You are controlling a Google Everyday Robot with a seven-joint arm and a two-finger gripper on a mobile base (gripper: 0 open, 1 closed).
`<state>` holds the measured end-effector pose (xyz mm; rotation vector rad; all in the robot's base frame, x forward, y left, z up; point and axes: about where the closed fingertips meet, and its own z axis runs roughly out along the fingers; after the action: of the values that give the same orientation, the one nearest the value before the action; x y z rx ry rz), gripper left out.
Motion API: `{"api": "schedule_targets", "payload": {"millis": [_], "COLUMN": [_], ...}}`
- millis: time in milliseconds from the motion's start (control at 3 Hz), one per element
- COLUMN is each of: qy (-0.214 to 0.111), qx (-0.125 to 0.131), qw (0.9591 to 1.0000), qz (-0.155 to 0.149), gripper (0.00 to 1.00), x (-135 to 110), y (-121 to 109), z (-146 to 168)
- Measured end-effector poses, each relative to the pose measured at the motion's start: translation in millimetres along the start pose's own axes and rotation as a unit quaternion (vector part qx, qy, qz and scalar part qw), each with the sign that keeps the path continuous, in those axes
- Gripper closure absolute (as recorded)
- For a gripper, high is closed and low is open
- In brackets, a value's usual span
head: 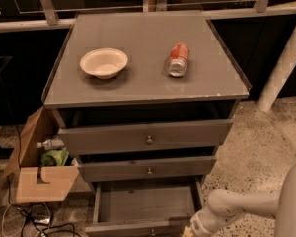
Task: Close bottom drawer
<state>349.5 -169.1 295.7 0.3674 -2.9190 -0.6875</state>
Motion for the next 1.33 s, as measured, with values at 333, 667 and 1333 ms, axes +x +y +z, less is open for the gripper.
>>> {"api": "schedule_targets", "payload": {"millis": [333, 667, 1333], "qy": [-0.001, 0.004, 0.014], "qx": [0.000, 0.000, 0.037], "qw": [1.0000, 0.9995, 0.9923], "qz": [0.001, 0.032, 0.118], "gripper": [1.00, 1.00, 1.00], "x": [-1, 4, 8], "y": [-1, -21, -76], "z": [0, 20, 70]}}
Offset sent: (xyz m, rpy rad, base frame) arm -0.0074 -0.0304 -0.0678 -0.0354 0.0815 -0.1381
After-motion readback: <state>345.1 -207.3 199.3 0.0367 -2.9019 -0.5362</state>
